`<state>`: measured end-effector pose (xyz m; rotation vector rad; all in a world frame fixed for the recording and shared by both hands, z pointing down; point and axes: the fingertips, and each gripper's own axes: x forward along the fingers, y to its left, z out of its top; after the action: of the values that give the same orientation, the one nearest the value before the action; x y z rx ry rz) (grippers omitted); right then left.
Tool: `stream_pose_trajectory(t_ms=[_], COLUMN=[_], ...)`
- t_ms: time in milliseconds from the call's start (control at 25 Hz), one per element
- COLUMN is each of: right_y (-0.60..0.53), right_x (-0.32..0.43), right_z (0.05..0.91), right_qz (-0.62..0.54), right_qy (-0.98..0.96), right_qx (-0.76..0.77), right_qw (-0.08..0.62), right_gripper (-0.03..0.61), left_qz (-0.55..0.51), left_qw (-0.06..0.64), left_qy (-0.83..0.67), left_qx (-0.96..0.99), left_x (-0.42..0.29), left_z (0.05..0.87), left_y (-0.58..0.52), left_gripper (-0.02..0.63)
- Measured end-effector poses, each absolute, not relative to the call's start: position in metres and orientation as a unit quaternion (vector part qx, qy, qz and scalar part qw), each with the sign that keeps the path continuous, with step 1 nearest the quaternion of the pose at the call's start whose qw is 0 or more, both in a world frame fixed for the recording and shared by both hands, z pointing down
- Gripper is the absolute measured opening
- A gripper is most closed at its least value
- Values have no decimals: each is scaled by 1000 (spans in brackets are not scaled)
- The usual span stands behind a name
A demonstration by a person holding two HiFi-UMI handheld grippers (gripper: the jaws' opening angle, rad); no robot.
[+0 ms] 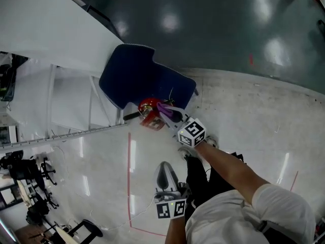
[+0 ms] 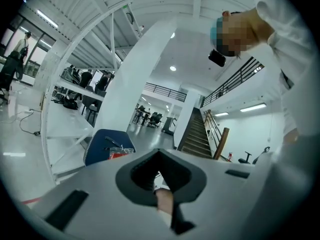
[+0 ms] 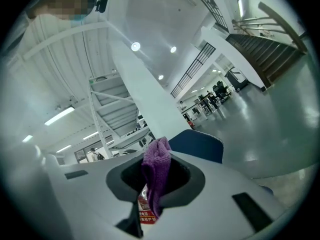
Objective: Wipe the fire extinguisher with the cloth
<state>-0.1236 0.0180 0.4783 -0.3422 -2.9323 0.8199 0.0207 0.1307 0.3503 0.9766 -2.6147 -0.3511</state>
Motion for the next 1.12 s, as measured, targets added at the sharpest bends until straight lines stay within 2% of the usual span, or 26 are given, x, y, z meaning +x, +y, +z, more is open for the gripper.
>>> stream_pose_trajectory(t_ms=[280,600,880,1120], right_y=[45,1,-17,-5], right_x=[-123,-61,-31,-18], right_z=[477,425,466,512], right_qz=[240,231,233,234], right_qy=[-955,-963,-969,-967], right_qx=[-163,-138,-63,59], right_qw=[62,24,61,75], right_gripper=[57,57,57,57], left_qz=[-124,-101,-115,-83], left_qw=[162,147,166,176], left_qy=[-921,-913,-882,-800], left_qx=[332,366,426,568], left_x=[19,10,-17,-46], left_z=[345,333,356,381], left_y=[141,126,114,108], left_gripper=[5,6,6,5])
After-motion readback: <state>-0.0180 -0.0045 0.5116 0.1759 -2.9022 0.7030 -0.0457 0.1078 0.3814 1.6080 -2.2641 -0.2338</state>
